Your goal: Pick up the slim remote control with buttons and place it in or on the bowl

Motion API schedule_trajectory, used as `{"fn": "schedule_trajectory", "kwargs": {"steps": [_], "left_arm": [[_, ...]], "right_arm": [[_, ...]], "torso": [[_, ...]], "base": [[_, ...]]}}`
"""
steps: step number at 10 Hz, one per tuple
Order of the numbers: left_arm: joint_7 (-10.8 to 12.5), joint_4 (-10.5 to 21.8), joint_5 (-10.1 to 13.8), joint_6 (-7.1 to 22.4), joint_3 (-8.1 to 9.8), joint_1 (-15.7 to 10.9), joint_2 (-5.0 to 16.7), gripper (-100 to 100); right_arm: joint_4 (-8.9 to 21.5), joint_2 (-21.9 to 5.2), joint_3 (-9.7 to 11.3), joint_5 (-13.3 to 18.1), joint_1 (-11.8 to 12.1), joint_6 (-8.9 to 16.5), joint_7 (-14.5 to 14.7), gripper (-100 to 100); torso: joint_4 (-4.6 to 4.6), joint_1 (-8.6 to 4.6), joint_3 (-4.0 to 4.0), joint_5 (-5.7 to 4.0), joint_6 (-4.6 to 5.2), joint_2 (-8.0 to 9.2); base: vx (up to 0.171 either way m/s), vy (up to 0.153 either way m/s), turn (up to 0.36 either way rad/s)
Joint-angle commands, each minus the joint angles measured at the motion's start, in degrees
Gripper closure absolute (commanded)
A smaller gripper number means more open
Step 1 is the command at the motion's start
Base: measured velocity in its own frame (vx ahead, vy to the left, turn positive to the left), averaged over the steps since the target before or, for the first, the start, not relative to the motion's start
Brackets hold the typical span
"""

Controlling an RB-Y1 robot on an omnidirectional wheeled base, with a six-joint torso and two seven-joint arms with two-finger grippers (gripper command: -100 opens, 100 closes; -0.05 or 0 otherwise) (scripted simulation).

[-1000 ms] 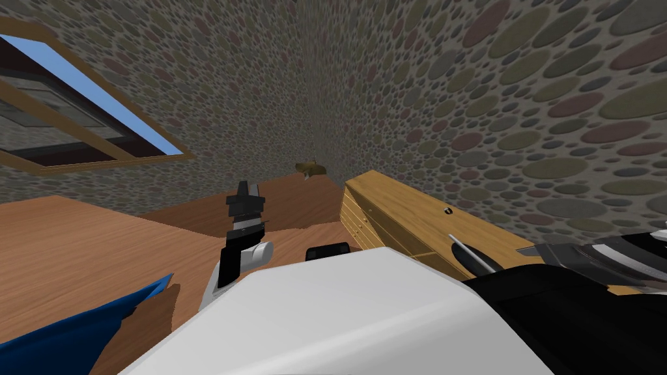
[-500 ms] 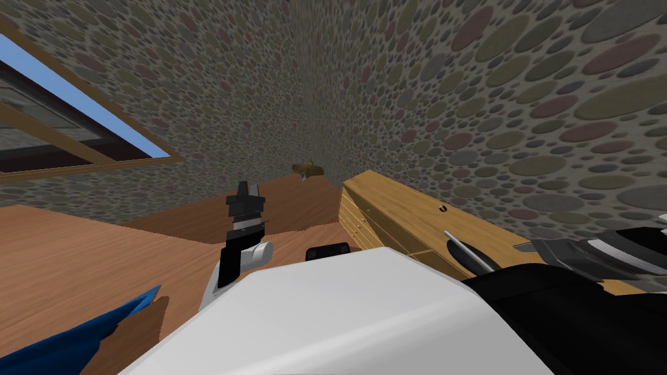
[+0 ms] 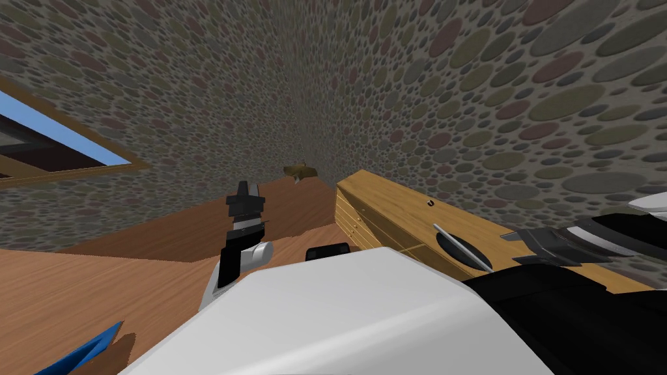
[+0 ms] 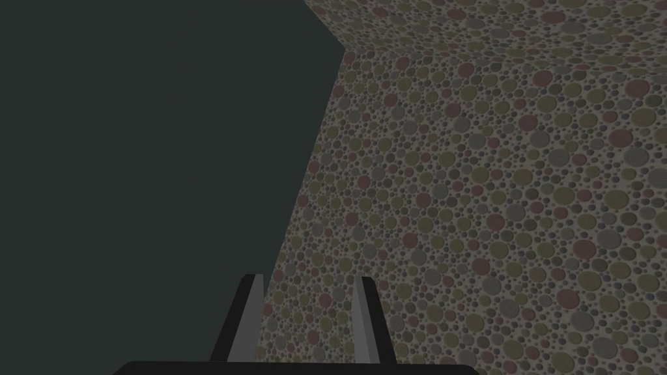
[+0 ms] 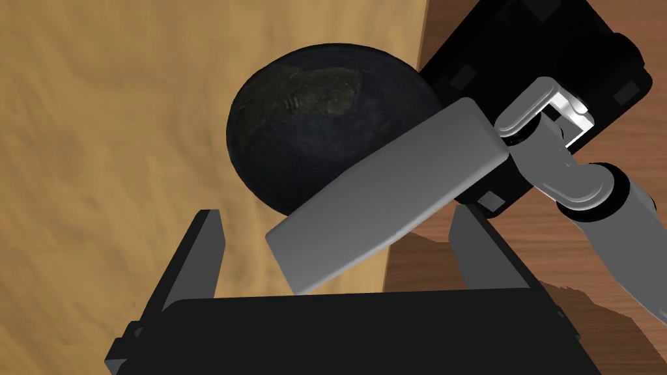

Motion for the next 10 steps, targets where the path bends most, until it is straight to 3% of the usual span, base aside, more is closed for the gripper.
{"fn": "schedule_trajectory", "kwargs": {"steps": [1,2,3,4,6,8,10], "left_arm": [[0.00,0.00,0.00,0.00,0.00,0.00,0.00,0],[0.00,0.00,0.00,0.00,-0.01,-0.01,0.00,0],[0.00,0.00,0.00,0.00,-0.01,-0.02,0.00,0],[0.00,0.00,0.00,0.00,0.00,-0.01,0.00,0],[0.00,0.00,0.00,0.00,-0.01,-0.02,0.00,0],[0.00,0.00,0.00,0.00,0.00,-0.01,0.00,0],[0.00,0.00,0.00,0.00,-0.01,-0.02,0.00,0]], "right_arm": [[0.75,0.11,-0.12,2.62,-2.85,-1.22,0.38,-100],[0.75,0.11,-0.12,2.62,-2.85,-1.22,0.38,-100],[-1.38,-1.31,-0.58,3.06,-3.25,-0.95,0.33,-100],[-1.38,-1.31,-0.58,1.53,-2.02,-0.95,0.33,-100],[-1.38,-1.31,-0.58,3.06,-3.25,-0.95,0.33,-100],[-5.37,-4.14,-1.50,3.95,-4.06,-0.42,0.23,-100],[-7.53,-5.55,-1.96,4.39,-4.46,-0.15,0.18,-100]], "torso": [[0.00,0.00,0.00,0.00,0.00,0.00],[-0.02,0.02,-0.02,-0.01,-0.07,0.00],[0.01,0.05,0.05,0.00,-0.08,0.13],[0.04,0.04,0.10,0.01,0.01,0.17],[0.04,0.04,0.14,-0.01,-0.07,0.26],[0.07,0.01,0.17,0.00,0.02,0.29],[0.00,0.05,0.03,0.00,-0.07,0.08]], "base": [[0.100,-0.008,-0.082],[0.042,0.001,0.039],[0.050,-0.009,-0.204],[0.053,-0.004,-0.134],[0.012,-0.001,0.008],[0.071,-0.009,-0.278],[0.090,-0.005,-0.165]]}}
